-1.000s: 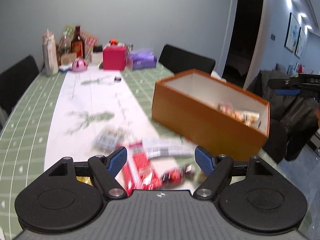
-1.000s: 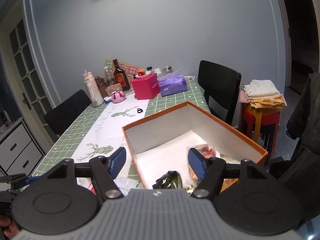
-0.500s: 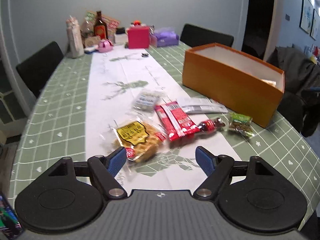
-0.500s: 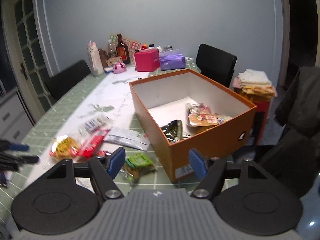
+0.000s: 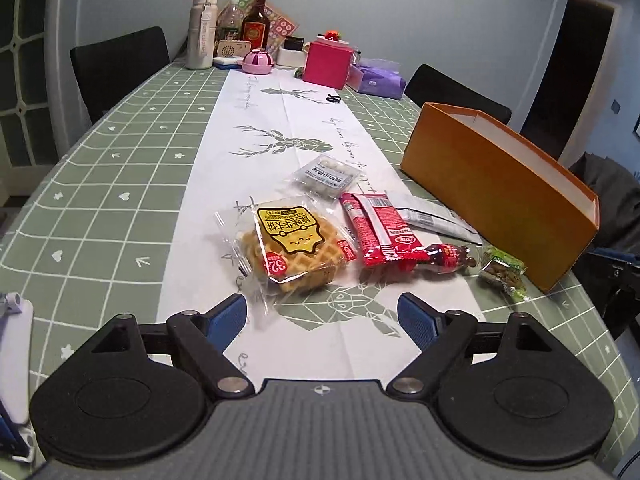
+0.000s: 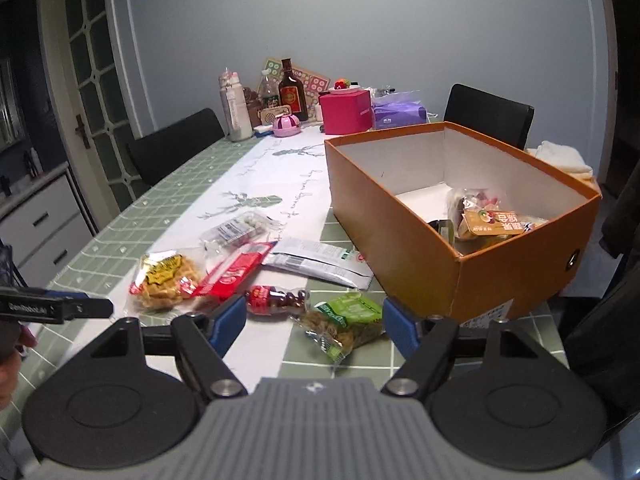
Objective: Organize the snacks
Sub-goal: 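Move both open tools back toward the remaining snacks, then grasp the yellow-labelled waffle bag with the left tool while the right tool grasps the green raisin bag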
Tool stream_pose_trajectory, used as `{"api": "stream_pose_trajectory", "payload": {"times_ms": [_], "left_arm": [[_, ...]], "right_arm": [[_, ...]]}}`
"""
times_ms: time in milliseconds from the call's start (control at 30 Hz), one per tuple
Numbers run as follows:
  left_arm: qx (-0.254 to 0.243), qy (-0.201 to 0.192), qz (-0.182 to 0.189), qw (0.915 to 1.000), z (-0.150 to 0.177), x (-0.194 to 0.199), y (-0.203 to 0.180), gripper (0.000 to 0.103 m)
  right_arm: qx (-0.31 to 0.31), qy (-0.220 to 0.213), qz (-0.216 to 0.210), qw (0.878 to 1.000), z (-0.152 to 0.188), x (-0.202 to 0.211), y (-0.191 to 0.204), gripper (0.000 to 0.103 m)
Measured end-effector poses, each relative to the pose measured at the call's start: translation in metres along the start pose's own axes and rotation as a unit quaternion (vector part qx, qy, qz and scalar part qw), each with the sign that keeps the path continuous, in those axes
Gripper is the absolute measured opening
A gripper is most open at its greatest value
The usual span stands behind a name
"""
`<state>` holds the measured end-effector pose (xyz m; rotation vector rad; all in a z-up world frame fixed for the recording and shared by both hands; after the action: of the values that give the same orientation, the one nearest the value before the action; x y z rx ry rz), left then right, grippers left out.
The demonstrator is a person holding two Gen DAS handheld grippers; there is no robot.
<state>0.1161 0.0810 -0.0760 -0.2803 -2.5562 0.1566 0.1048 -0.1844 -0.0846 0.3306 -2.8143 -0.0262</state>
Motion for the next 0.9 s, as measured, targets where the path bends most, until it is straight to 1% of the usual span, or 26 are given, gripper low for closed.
{"api": "stream_pose_trajectory", "payload": {"times_ms": [100,267,367,500,600,700,767,833,900], "left_arm": [[-0.01,-0.004,-0.006,0.9999,-0.002,0.0,0.001,0.1],[-0.012,0.0,-0.005,0.9999,-0.007,-0.009,0.005,0.1],[-0.01,-0.003,-0.016,0.9998,-0.014,-0.02,0.007,0.1],[0.001,-0.004,-0.033,0.9994,-0.026,-0.039,0.011,0.1],[-0.015,-0.007,-0.039,0.9991,-0.033,-0.05,0.009,0.1],[-0.07,-0.014,-0.013,0.9974,-0.042,-0.059,0.0,0.1],[-0.115,-0.013,0.013,0.9932,-0.046,-0.067,-0.006,0.1],[-0.148,-0.007,0.033,0.9884,-0.049,-0.076,-0.01,0.1],[-0.168,0.001,0.054,0.9843,-0.049,-0.083,-0.012,0.1]], "right_arm": [[0.018,0.003,0.007,1.0,-0.002,-0.006,0.003,0.074],[0.04,0.011,0.011,0.999,-0.004,-0.021,0.011,0.078],[0.048,0.022,0.015,0.999,-0.001,-0.033,0.015,0.078],[0.049,0.04,0.033,0.997,0.009,-0.051,0.014,0.078],[0.063,0.045,0.046,0.996,0.015,-0.062,0.017,0.078],[0.074,0.05,0.052,0.995,0.019,-0.068,0.02,0.078],[0.064,0.055,0.061,0.995,0.022,-0.071,0.019,0.078],[0.049,0.063,0.067,0.995,0.026,-0.073,0.018,0.078],[0.031,0.066,0.078,0.994,0.03,-0.074,0.017,0.078]]}}
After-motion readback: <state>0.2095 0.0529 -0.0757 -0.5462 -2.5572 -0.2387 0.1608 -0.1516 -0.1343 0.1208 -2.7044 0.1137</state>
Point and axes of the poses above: each gripper's, at about its wrist camera, not at the fingertips, and x roughly against the way its jaws point, y to its left, z to its underside, the point moved 5 cm from there along -x, roughly the way its jaws point, and after that the axes turned 10 degrees about -y, right-handed, at the moved point
